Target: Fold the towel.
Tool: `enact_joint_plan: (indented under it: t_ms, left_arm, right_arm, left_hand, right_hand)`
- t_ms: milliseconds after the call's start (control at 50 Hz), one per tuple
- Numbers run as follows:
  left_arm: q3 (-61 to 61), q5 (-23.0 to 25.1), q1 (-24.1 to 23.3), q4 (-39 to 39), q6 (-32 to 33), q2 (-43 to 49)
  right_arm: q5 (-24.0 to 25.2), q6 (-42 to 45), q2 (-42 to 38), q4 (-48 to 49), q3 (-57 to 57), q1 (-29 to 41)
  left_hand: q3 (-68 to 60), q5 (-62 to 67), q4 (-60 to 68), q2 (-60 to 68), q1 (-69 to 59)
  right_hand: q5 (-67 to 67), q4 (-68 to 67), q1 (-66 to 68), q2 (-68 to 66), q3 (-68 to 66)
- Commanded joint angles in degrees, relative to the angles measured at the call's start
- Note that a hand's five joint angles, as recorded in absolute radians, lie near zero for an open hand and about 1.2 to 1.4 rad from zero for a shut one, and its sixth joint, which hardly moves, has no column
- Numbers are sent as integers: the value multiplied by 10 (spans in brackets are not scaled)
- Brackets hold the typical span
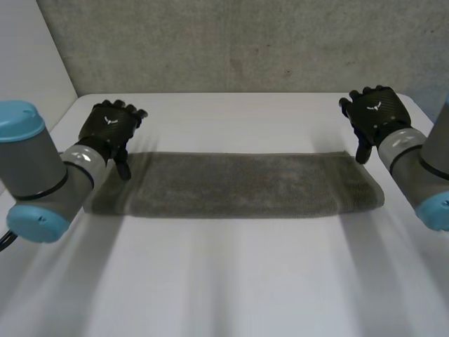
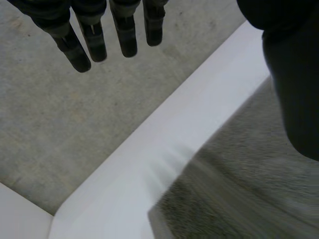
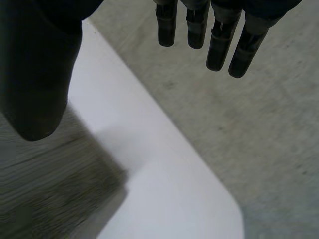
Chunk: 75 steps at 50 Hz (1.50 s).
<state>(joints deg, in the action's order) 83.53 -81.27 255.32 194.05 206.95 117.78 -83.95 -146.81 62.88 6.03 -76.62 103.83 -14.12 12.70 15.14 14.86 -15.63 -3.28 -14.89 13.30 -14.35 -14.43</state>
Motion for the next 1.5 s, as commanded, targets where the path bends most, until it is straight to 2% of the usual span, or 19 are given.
enact_joint_plan:
  t_ms: [20,60,180,300,420,500,620,640,660,800,920,1020,1240,1360,1400,1420,1440,1460,1500]
  left_arm:
    - [103,39,1,0,-13,-63]
    - [140,58,4,0,-27,-86]
    - [190,70,7,11,-67,-113]
    - [215,70,9,39,-76,-119]
    - [226,68,13,58,-78,-119]
    - [226,68,14,59,-78,-119]
    - [226,68,14,61,-80,-120]
    - [226,68,14,61,-80,-120]
    - [226,68,14,62,-80,-119]
    - [226,68,16,65,-83,-119]
    - [226,68,21,65,-90,-125]
    - [226,68,23,65,-92,-129]
    - [231,69,29,65,-91,-136]
    - [226,69,30,65,-92,-142]
    - [226,68,30,66,-92,-147]
    - [226,68,30,66,-92,-147]
    - [226,68,30,66,-93,-148]
    - [226,68,30,66,-93,-148]
    - [227,68,30,66,-94,-150]
  right_arm:
    - [8,-7,32,-80,-70,-20]
    - [9,-7,38,-76,-107,-30]
    - [26,-2,33,-31,-155,-45]
    - [39,-1,18,-18,-158,-58]
    - [40,1,-36,-17,-135,-61]
    - [38,2,-48,-12,-126,-64]
    - [37,5,-62,-4,-117,-70]
    - [34,6,-67,-6,-112,-70]
    - [34,6,-72,-6,-108,-70]
    - [26,7,-62,-3,-101,-87]
    - [32,13,-46,-11,-96,-134]
    - [33,49,-46,-12,-94,-174]
    - [26,98,-32,-13,-70,-214]
    - [19,96,6,-51,-4,-195]
    - [16,84,21,-73,44,-131]
    - [16,84,21,-73,45,-130]
    - [15,78,24,-74,66,-88]
    - [15,78,24,-74,66,-87]
    - [12,77,18,-71,101,5]
  left_hand:
    - [37,-123,-48,-45,53]
    - [36,-121,-46,-43,51]
    - [34,-120,-44,-41,49]
    - [34,-120,-44,-41,49]
    - [34,-120,-44,-41,49]
    - [34,-120,-44,-41,49]
    - [36,-121,-46,-43,51]
    - [36,-121,-46,-43,51]
    - [36,-121,-46,-43,51]
    - [36,-121,-46,-43,51]
    - [36,-121,-46,-43,51]
    - [37,-123,-48,-45,52]
    - [37,-123,-48,-45,53]
    - [37,-123,-48,-45,53]
    - [37,-123,-48,-45,53]
    - [37,-123,-48,-45,53]
    - [37,-123,-48,-45,53]
    - [37,-123,-48,-45,53]
    - [37,-123,-48,-45,53]
  right_hand:
    - [-18,-2,18,-8,-7]
    - [-42,-26,42,-31,-30]
    - [-92,-76,92,-82,-81]
    - [-140,-124,139,-129,-128]
    - [-207,-191,207,-196,-195]
    - [-360,-344,359,-349,-348]
    - [-444,-428,444,-433,-433]
    - [-511,-495,510,-500,-499]
    - [-646,-630,646,-636,-635]
    - [-667,-651,667,-657,-656]
    - [-667,-651,667,-657,-656]
    - [-667,-651,667,-657,-656]
    - [-667,-651,667,-657,-656]
    - [-667,-651,667,-657,-656]
    - [-667,-651,667,-657,-656]
    - [-667,-651,667,-657,-656]
    - [-667,-651,667,-657,-656]
    - [-667,-651,667,-657,-656]
    - [-667,-651,667,-657,-656]
